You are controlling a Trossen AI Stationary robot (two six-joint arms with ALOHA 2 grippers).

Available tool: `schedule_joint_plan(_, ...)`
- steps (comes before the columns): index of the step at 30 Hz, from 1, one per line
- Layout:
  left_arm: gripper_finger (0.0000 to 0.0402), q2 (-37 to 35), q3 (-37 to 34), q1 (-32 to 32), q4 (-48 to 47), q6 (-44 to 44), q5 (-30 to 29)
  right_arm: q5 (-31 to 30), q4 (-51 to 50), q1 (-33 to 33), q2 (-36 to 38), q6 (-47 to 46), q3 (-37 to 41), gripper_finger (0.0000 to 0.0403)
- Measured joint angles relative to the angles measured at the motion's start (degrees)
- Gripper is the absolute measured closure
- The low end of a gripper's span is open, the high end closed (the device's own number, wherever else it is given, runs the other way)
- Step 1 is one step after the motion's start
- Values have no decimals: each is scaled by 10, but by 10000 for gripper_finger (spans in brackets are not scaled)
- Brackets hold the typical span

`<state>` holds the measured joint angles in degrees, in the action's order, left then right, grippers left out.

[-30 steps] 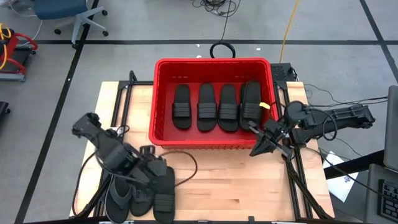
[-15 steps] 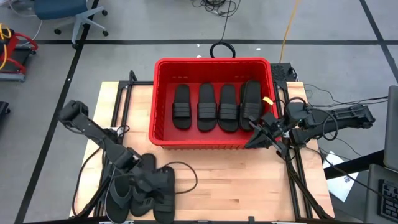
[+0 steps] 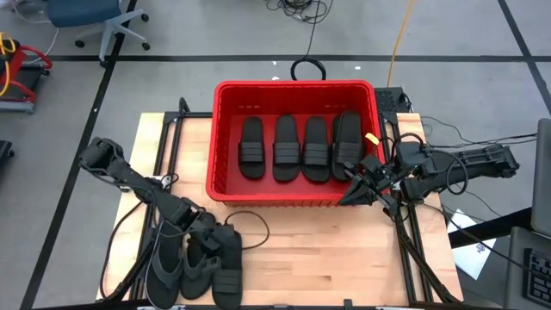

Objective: Pick and place slides into bin
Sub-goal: Put the black slide into the red bin

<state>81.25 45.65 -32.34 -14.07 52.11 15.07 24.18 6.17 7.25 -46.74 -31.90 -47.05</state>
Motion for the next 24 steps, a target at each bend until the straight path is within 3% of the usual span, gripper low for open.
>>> schedule_joint_plan(5,109,0,0,1,12,-44,13,0,0,0,0,0,0,403)
schedule_joint_plan(9,70,1,0,-4,11,-74,17,0,0,0,0,0,0,403)
schedule_joint_plan(15,60,23,0,-4,23,-76,59,1,-2,0,0,-4,0,403)
schedule_joint_plan(24,60,85,1,-16,143,-68,77,1,-4,0,0,-4,0,403)
